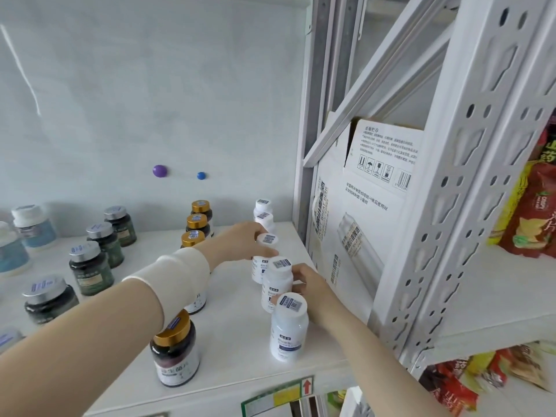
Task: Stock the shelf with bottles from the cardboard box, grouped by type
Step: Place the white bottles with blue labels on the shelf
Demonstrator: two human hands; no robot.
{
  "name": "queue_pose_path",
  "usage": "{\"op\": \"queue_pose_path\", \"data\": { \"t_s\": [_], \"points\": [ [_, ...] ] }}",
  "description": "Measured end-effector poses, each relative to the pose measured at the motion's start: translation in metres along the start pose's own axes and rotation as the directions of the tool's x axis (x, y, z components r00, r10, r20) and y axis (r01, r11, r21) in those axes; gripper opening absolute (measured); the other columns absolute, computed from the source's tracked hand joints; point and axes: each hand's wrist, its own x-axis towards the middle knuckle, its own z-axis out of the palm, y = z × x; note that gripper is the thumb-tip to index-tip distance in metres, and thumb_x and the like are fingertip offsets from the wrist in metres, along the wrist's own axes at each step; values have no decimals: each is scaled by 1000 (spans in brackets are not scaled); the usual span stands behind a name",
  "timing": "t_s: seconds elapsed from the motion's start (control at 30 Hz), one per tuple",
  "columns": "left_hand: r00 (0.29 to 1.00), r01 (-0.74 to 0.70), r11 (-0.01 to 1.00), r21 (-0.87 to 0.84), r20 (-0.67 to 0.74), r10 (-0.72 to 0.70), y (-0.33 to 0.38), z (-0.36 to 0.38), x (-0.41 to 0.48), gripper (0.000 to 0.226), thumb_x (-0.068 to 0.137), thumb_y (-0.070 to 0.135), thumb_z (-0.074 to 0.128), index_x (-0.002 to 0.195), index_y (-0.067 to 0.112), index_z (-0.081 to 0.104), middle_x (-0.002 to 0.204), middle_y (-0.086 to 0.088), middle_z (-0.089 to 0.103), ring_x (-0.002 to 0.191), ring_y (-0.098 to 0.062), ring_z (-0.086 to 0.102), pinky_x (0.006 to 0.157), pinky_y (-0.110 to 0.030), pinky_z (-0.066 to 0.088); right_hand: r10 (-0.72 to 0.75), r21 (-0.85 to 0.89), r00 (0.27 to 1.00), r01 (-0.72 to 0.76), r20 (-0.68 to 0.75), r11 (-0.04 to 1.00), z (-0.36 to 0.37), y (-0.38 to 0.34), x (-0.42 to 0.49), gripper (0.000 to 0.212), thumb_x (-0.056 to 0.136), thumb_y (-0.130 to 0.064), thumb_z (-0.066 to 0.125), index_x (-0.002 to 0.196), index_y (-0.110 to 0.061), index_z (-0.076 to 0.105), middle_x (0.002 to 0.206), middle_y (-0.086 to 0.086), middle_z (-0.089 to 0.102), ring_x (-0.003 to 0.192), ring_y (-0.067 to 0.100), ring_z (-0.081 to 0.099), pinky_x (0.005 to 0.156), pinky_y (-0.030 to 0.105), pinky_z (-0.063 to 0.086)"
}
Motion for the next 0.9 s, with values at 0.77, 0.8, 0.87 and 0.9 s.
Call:
{"op": "queue_pose_path", "data": {
  "t_s": [0.77, 0.8, 0.87, 0.9],
  "points": [
    [997, -25, 999, -23, 68, 27, -14, -1, 19, 33, 81, 33, 69, 107, 22, 51, 113, -1, 59, 95, -20, 67, 88, -29, 53, -8, -72, 1000, 7, -21, 997, -2, -7, -5, 42, 68, -7, 77, 93, -36, 58, 96, 0, 69, 92, 15, 65, 85, 29, 50],
    [997, -31, 999, -39, 69, 34, -13, 0, 22, 31, 82, 30, 69, 105, 22, 50, 111, -1, 59, 95, -20, 67, 86, -26, 53, -15, -81, 999, 13, -33, 997, -2, -7, -6, 41, 68, -7, 77, 92, -35, 59, 94, -1, 69, 89, 13, 65, 82, 26, 50],
    [996, -38, 995, -96, 79, 46, -12, 1, 26, 29, 82, 25, 70, 104, 20, 51, 108, -1, 57, 95, -21, 66, 85, -25, 53, -29, -81, 998, 25, -55, 996, -2, -6, -7, 41, 69, -4, 76, 90, -34, 58, 92, -4, 68, 82, 9, 64, 75, 20, 49],
    [995, -43, 991, -123, 86, 54, -12, 2, 29, 29, 82, 22, 70, 104, 18, 51, 106, 0, 57, 95, -20, 64, 86, -26, 54, -34, -79, 997, 29, -62, 996, -3, -6, -8, 41, 69, -3, 75, 90, -34, 58, 91, -5, 68, 80, 7, 64, 72, 17, 48]
  ]
}}
